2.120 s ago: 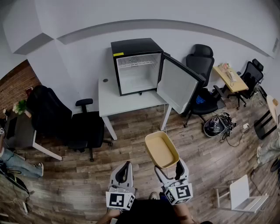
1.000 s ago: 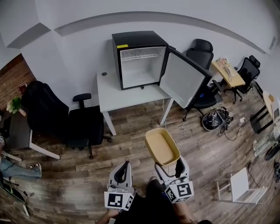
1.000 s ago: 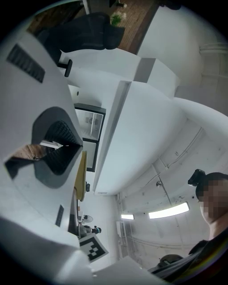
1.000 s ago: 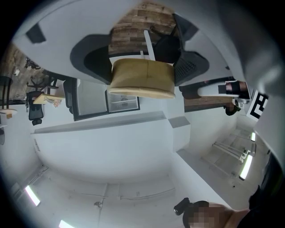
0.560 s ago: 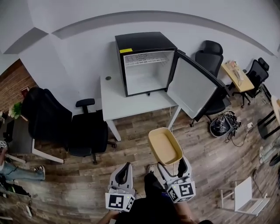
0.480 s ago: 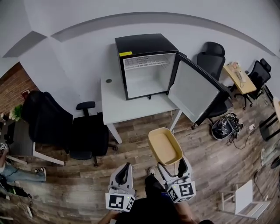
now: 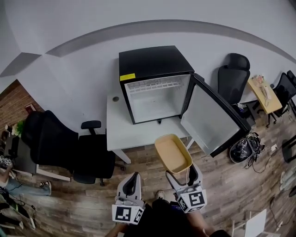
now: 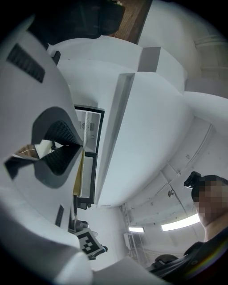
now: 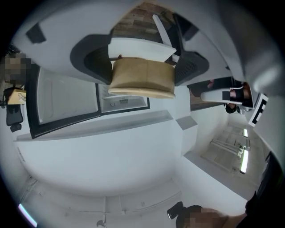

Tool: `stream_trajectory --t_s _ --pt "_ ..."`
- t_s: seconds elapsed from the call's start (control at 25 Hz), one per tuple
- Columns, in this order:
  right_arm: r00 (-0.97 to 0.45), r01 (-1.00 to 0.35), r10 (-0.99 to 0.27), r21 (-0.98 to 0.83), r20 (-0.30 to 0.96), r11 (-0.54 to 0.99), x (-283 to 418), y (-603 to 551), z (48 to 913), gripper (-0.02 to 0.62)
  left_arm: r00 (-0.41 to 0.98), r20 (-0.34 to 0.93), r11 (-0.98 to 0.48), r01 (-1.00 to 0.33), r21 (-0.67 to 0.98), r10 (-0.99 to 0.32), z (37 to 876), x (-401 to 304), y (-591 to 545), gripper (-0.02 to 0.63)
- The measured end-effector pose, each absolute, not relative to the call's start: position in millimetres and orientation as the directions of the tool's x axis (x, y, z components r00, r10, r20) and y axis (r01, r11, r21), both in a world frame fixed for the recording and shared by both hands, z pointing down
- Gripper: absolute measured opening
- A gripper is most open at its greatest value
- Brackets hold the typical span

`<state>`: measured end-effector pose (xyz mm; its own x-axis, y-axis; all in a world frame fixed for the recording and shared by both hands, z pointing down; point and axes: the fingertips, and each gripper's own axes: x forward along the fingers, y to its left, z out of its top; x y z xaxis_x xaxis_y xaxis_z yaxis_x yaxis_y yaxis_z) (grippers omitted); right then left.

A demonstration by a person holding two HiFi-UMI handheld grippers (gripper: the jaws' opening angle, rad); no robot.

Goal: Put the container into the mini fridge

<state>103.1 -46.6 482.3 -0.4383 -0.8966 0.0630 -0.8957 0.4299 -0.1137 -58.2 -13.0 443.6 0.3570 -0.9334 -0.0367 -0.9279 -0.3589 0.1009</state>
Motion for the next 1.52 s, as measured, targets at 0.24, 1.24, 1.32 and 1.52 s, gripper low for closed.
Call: stream_trajectory --t_s 0.24,1.24,1.32,1.52 --pt "-0.448 -0.891 -0.892 -0.115 0.057 0.44 112.2 -107.2 475.3 0.457 0.334 -0.03 -0.335 -0.936 0.108 -0.942 440.4 -48.1 -67.9 0.008" --pt "-0.36 -0.933 -0.932 -0.015 0.043 0.359 73.1 -371.2 464.9 0.457 0.393 -0.078 -0.4 -0.909 0.115 -0.916 427.1 -81.8 -310.8 0.008" --pt "-0.353 -0.935 -0.934 -0.009 0.043 0.353 68.7 -390.8 467.2 0.457 0.396 -0.077 -0.403 -0.907 0.12 -0.915 427.9 -86.2 -322.9 0.008" --pt "-0.332 -0.943 -0.942 0.0 0.053 0.332 60.9 -431.7 474.6 0.457 0.408 -0.075 -0.414 -0.902 0.12 -0.91 429.5 -91.4 -344.8 0.008"
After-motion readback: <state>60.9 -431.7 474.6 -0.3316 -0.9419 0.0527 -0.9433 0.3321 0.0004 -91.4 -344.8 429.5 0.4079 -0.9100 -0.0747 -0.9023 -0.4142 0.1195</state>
